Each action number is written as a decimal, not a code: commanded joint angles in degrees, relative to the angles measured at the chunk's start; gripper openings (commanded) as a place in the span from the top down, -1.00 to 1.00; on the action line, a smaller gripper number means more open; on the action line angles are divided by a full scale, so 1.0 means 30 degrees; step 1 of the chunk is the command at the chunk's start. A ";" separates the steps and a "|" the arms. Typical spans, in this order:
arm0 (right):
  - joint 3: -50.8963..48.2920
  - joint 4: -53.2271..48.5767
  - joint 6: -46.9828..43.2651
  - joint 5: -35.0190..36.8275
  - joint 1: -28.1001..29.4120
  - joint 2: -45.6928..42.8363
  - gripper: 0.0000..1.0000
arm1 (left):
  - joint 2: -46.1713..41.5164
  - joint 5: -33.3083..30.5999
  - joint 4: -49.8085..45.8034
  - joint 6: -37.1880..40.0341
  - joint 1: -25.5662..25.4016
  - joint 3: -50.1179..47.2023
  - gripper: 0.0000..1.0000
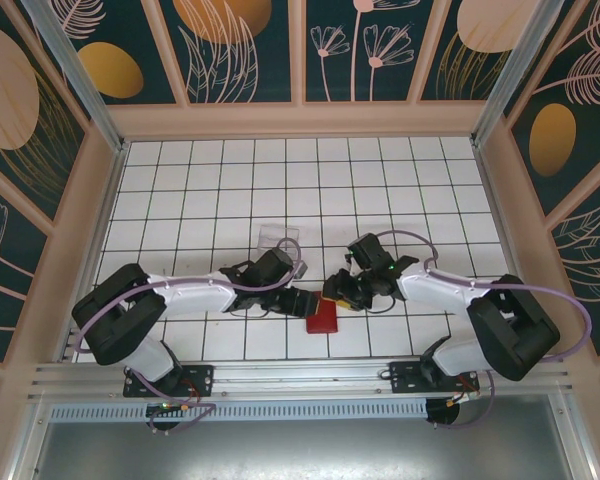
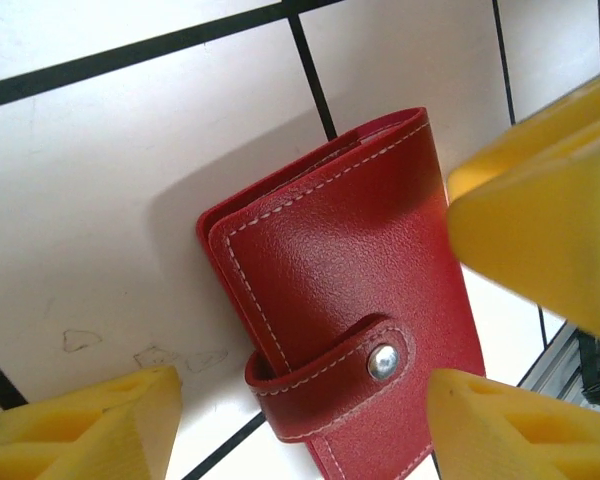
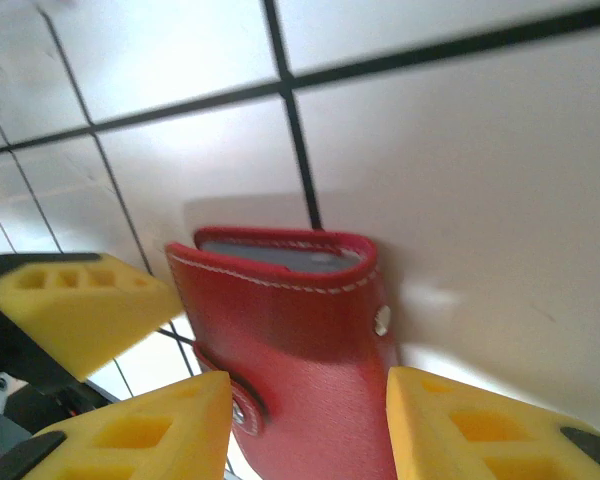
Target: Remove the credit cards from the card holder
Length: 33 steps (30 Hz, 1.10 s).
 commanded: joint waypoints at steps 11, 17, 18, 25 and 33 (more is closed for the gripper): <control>-0.1500 0.0319 -0.1264 -0.1086 0.0297 -0.0800 0.09 | 0.0183 0.2222 0.3346 -0.1753 0.0021 -0.0556 -0.25; -0.2093 0.1415 -0.1224 -0.1502 0.0539 0.0107 0.10 | 0.0590 0.1622 0.2755 -0.1741 0.0020 -0.0558 -0.21; -0.2181 0.1635 -0.1179 -0.1599 0.0591 0.0226 0.10 | 0.0594 0.1603 0.2767 -0.1733 0.0028 -0.0608 -0.21; -0.1783 0.1636 -0.1158 -0.1658 0.1211 0.0870 0.08 | 0.0768 0.1569 0.2596 -0.1542 0.0022 -0.0341 -0.20; -0.1781 0.1204 -0.1201 -0.0995 0.1361 0.0864 0.09 | -0.0095 -0.0661 -0.0920 -0.0452 0.0015 0.1712 -0.19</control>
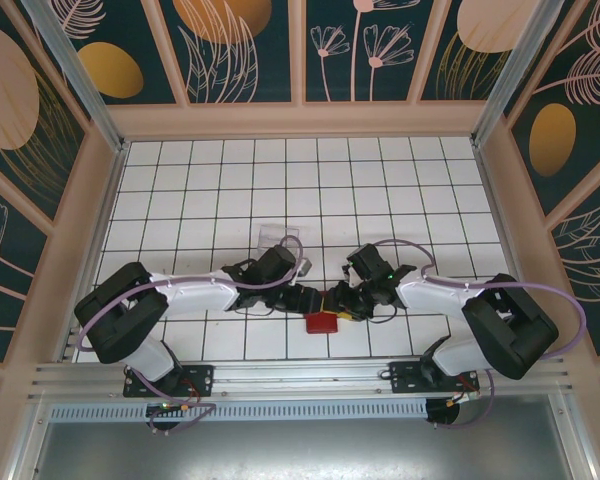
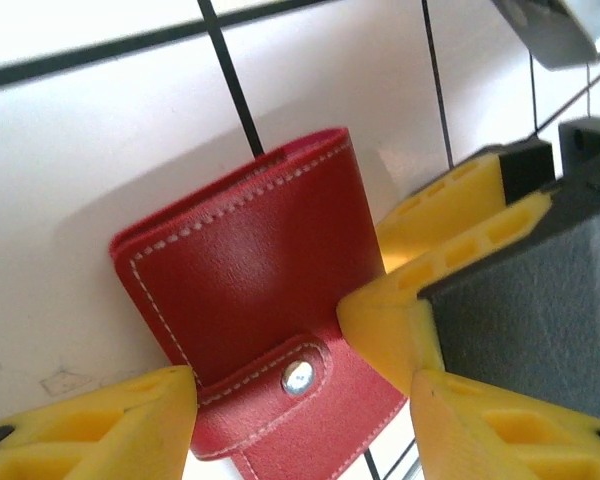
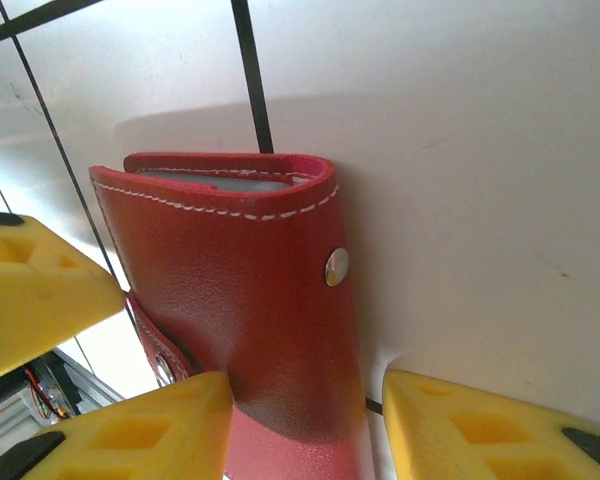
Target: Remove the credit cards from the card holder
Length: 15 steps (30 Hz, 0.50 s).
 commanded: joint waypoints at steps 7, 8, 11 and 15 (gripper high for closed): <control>0.0317 -0.0481 -0.0585 0.0421 0.0669 0.0113 0.09 | -0.1616 -0.3944 -0.4250 0.0485 0.0042 0.1497 -0.21; 0.0440 -0.0615 -0.0677 0.0523 0.0654 0.0115 0.09 | -0.1781 -0.3911 -0.4150 0.0387 0.0028 0.1245 -0.21; 0.0740 -0.0962 -0.0839 0.0747 0.0669 0.0041 0.09 | -0.2263 -0.3303 -0.3044 -0.0189 0.0022 0.0140 -0.22; 0.0577 -0.0900 -0.0767 0.0867 0.0669 -0.0244 0.09 | -0.2191 -0.2714 -0.1945 -0.0880 0.0025 -0.0910 -0.21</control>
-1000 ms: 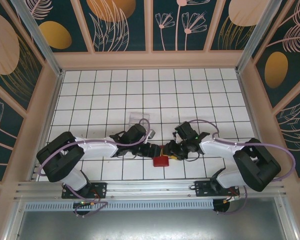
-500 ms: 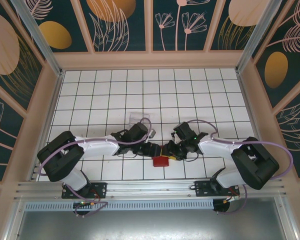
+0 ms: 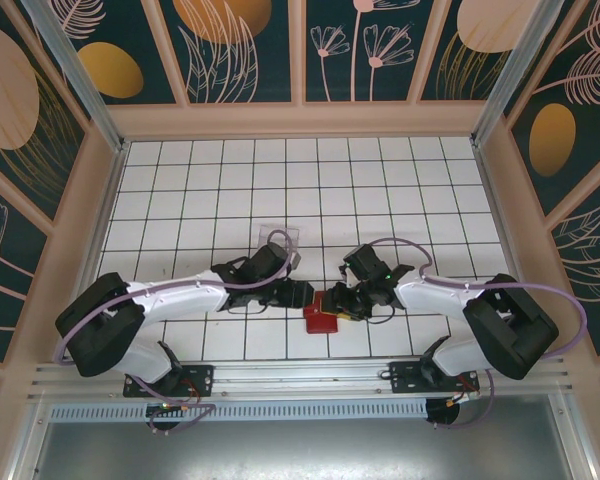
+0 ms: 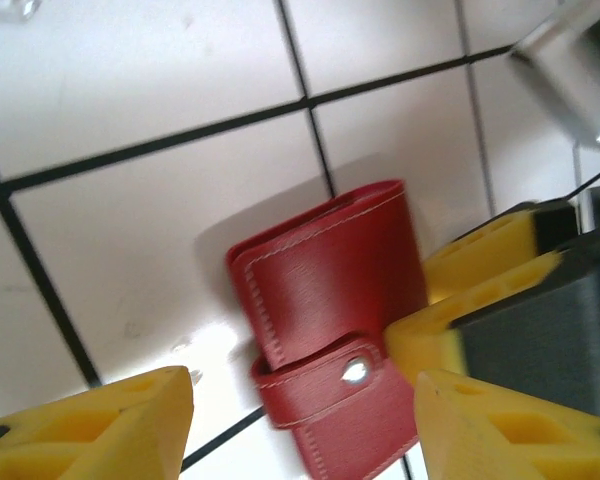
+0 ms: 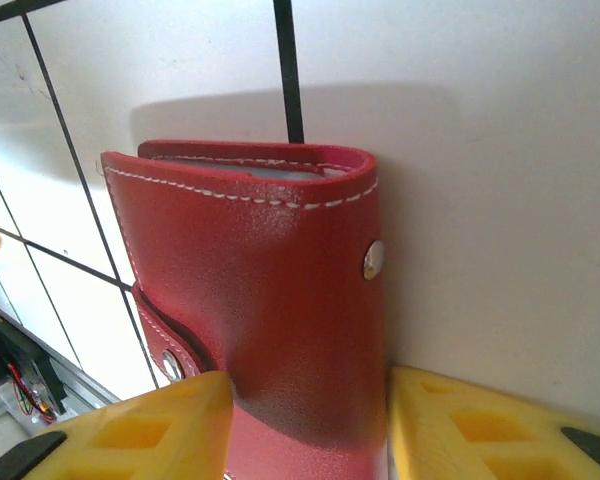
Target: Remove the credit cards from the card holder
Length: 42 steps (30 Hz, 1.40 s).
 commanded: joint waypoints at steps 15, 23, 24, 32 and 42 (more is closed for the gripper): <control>0.0112 0.0719 -0.0048 -0.0402 0.0174 -0.0040 0.27 | 0.1651 0.2413 0.3692 -0.1555 -0.0108 -0.1136 0.04; 0.0160 0.1901 0.0332 -0.0898 0.0320 0.0299 0.22 | 0.2050 0.2798 0.4463 -0.1691 -0.0124 -0.1167 0.12; 0.0149 0.2024 0.0364 -0.0930 0.0342 0.0329 0.21 | 0.2091 0.2822 0.4449 -0.1703 -0.0128 -0.1137 0.13; 0.0219 0.2407 0.0337 -0.1390 0.0379 0.0470 0.13 | 0.2737 0.2905 0.4057 -0.1662 -0.0104 -0.0741 0.13; 0.0225 0.3337 0.0538 -0.1471 0.0453 -0.0210 0.06 | 0.1587 0.2730 0.6669 -0.2885 0.0329 -0.2421 0.09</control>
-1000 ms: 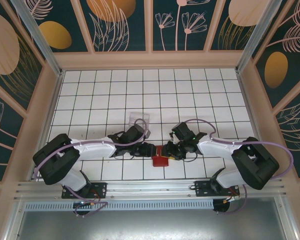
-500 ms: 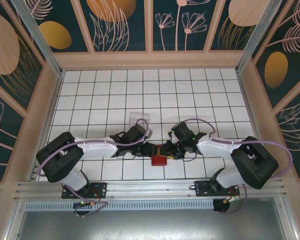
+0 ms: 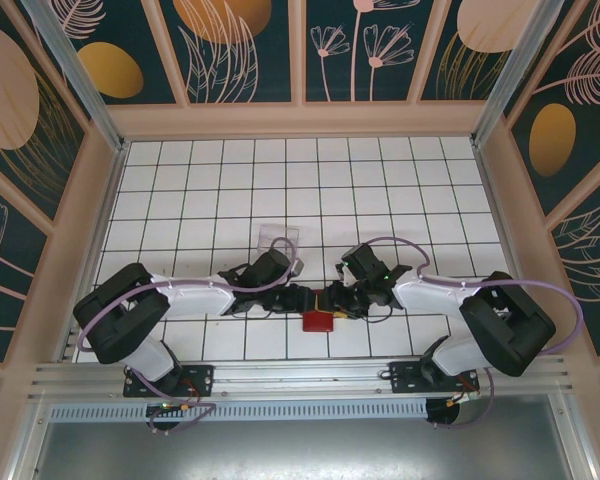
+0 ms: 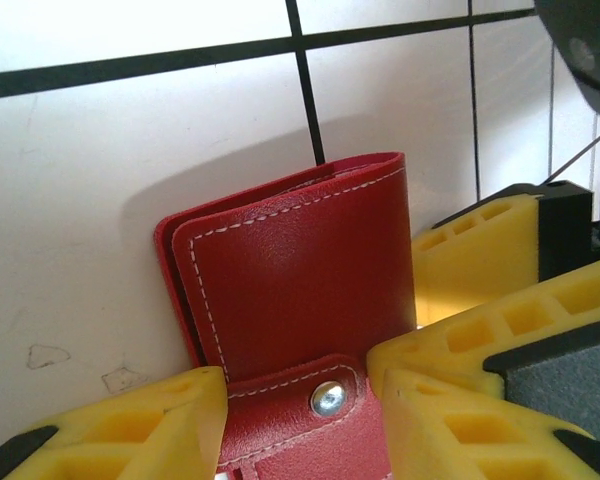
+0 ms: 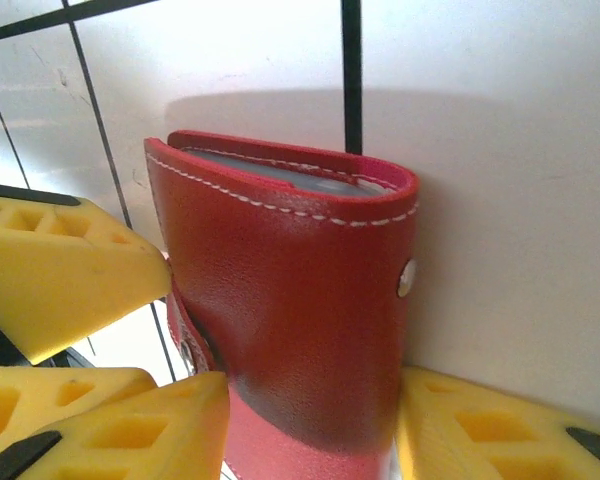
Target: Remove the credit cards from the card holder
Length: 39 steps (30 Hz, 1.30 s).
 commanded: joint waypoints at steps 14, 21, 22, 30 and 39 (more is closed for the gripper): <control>-0.0728 0.3164 0.1312 -0.0936 0.0452 -0.2042 0.15 | -0.1202 0.1045 0.8037 -0.4420 0.0625 -0.4665 0.14; -0.0296 0.3129 0.0896 -0.1145 0.1195 -0.0994 0.19 | -0.1141 0.1047 0.8836 -0.4879 0.0725 -0.5094 0.27; -0.0216 0.3174 0.0865 -0.1120 0.1312 -0.0836 0.19 | -0.1137 0.1002 0.9130 -0.5034 0.0704 -0.5253 0.29; 0.0416 0.2841 0.0701 -0.0491 0.1867 -0.0148 0.29 | -0.1086 0.1038 0.9427 -0.5143 0.0734 -0.5471 0.34; 0.0387 0.3428 0.1006 -0.0108 0.2239 -0.0132 0.37 | -0.1067 0.0972 0.9394 -0.5110 0.0736 -0.5508 0.36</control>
